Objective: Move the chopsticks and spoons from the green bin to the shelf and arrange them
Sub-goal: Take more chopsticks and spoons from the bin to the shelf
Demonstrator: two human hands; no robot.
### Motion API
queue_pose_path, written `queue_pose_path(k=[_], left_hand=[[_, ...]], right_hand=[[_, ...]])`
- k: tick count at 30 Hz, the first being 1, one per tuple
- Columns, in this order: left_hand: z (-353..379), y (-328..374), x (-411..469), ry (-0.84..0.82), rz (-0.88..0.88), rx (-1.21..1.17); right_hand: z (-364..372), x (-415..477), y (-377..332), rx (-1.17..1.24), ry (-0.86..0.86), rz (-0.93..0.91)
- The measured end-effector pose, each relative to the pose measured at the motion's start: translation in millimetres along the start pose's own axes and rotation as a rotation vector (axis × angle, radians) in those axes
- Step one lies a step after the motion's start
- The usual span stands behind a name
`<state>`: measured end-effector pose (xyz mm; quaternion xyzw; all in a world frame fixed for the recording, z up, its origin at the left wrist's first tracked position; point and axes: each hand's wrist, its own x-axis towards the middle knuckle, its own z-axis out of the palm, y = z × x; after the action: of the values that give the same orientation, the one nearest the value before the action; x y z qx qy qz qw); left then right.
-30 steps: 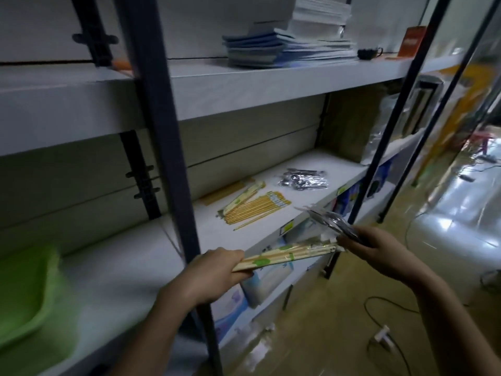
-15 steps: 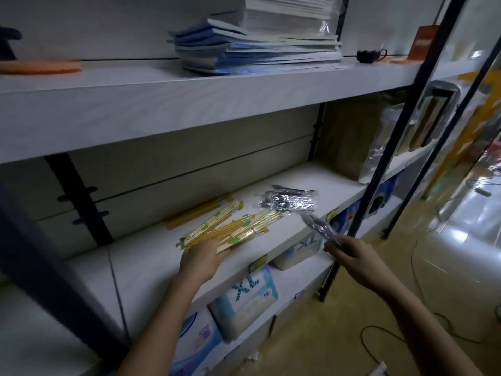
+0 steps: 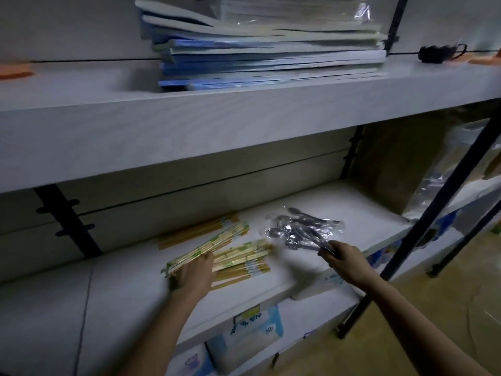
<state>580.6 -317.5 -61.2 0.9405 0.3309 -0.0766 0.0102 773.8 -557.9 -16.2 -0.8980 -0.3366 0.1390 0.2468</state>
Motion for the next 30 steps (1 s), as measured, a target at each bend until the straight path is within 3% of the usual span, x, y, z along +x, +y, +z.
queue_pose_path(k=[7,13,19,22,27,30], left_hand=[[8,5,10,-0.019,-0.112,-0.06],[-3,16,8,-0.054,-0.247,-0.184],[-19,42,-8,0.111,-0.391,-0.385],[-24,56,-24,0.203,-0.471,-0.388],[-24,65,-56,0.252,-0.536,-0.377],[-23,68,-78,0.268,-0.57,-0.367]], right_hand=[[-13,91,29,-0.121,-0.134,-0.099],[-26,148,44,-0.134,-0.15,-0.171],[-11,176,58,-0.334,-0.325,-0.284],[-8,178,61,-0.446,-0.302,-0.358],[-10,161,30,-0.225,-0.16,-0.605],[-7,138,-4,-0.104,-0.234,-0.781]])
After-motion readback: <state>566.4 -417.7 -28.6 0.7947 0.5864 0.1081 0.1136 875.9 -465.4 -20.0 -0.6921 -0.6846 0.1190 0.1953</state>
